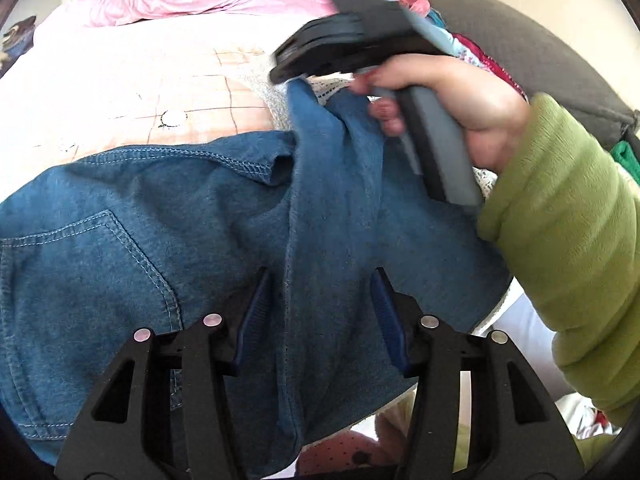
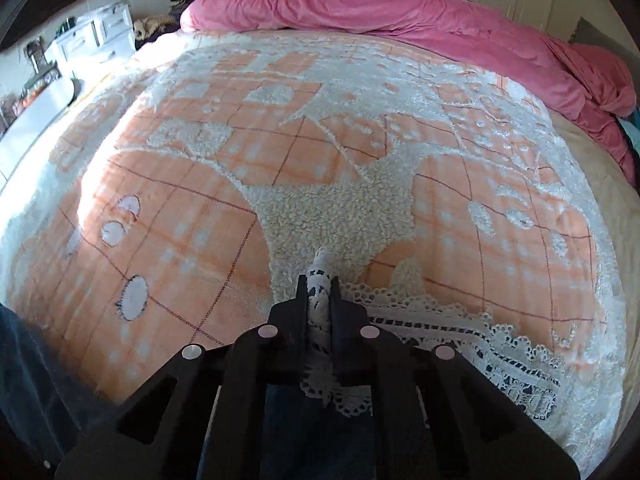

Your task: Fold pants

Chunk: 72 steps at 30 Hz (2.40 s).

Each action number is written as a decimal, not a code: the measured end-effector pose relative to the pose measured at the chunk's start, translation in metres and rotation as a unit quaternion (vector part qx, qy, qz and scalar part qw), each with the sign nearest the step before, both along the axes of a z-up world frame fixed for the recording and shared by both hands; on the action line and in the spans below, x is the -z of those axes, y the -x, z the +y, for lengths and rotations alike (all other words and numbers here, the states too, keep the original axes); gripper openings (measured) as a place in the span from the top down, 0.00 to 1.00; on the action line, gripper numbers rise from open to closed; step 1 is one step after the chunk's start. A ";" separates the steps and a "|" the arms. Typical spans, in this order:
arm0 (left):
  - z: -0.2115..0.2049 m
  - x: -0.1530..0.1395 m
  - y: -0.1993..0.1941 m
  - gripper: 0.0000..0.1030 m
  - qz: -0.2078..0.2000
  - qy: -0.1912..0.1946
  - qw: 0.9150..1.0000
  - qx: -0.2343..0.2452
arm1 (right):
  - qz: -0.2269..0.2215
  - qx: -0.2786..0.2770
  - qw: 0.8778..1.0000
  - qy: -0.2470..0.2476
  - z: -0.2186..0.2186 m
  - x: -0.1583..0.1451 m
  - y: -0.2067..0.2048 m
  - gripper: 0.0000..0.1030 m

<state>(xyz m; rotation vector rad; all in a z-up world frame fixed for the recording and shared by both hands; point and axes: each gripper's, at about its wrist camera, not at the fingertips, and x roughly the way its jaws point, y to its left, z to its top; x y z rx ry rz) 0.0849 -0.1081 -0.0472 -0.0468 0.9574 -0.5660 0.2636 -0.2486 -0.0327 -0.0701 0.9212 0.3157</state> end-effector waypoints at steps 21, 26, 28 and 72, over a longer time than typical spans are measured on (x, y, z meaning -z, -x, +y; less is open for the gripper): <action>0.029 -0.027 0.015 0.99 -0.041 0.015 0.998 0.052 | -0.044 0.112 0.983 -0.141 -0.171 -0.059 0.221 0.92; 0.022 -0.024 0.030 0.99 -0.040 -0.002 0.997 0.066 | -0.012 0.129 0.979 -0.161 -0.176 -0.039 0.259 0.92; 0.020 -0.019 0.030 0.99 -0.029 -0.008 0.997 0.067 | 0.003 0.129 0.979 -0.161 -0.176 -0.027 0.267 0.92; 0.193 -0.015 0.020 0.39 0.027 -0.011 0.972 -0.235 | 0.009 0.015 1.000 -0.025 -0.117 0.015 0.257 0.42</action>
